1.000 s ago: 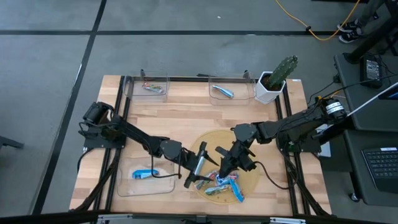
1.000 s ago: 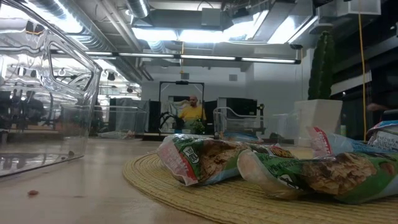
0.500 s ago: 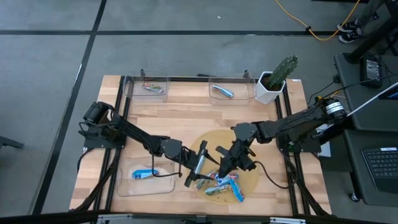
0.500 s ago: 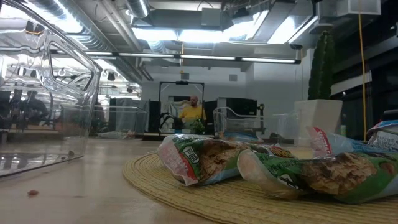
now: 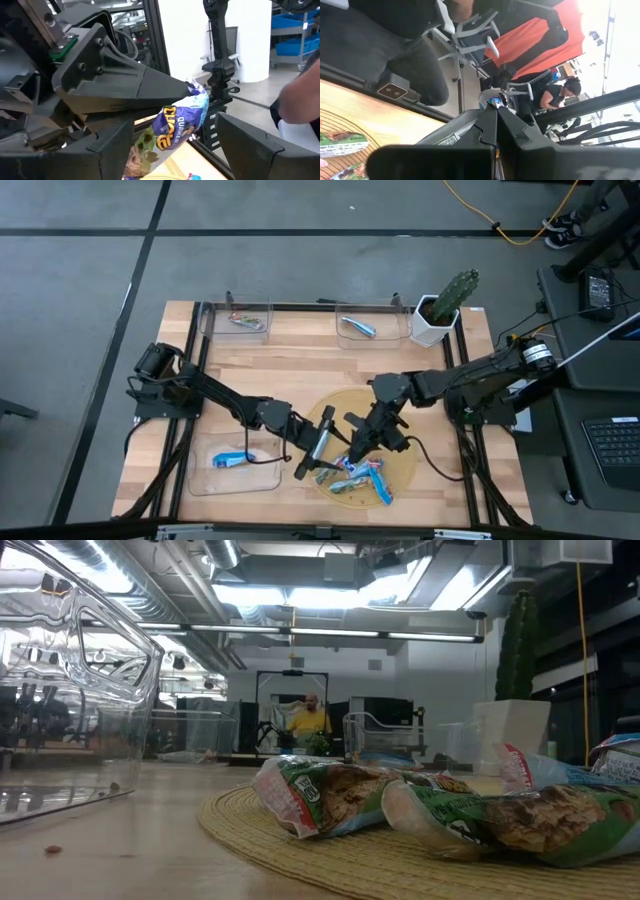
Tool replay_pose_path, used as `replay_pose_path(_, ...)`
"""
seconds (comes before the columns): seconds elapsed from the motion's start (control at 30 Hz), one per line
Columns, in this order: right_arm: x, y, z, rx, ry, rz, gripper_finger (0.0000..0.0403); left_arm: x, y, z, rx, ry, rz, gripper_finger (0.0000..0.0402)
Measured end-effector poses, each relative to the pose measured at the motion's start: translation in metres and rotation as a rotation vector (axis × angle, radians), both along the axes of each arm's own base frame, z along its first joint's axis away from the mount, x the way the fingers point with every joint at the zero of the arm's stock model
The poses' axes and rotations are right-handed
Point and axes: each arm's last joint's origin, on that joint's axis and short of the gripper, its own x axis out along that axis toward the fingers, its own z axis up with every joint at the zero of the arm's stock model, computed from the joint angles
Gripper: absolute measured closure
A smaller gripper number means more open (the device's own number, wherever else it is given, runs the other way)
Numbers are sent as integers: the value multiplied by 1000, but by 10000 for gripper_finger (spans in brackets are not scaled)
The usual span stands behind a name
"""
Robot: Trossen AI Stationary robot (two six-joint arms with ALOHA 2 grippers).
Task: Pick and place Granola Bars by type
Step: Put the blue granola bar into the bottom transparent bin
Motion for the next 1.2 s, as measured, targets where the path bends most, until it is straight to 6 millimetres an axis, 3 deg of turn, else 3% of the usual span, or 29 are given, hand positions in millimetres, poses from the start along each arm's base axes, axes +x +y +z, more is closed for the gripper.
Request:
replay_pose_path(0.57, 2, -7, 2, -5, -45, -3, 398, 0, 0, 0, 8, 0, 3, 207)
replay_pose_path(0.97, 3, -8, 3, 18, -27, -33, 396, 0, 0, -1, 56, -17, 27, 337)
replay_pose_path(1.2, 1, -6, 7, 51, 17, -91, 353, 0, 0, 0, 56, -14, 35, 382)
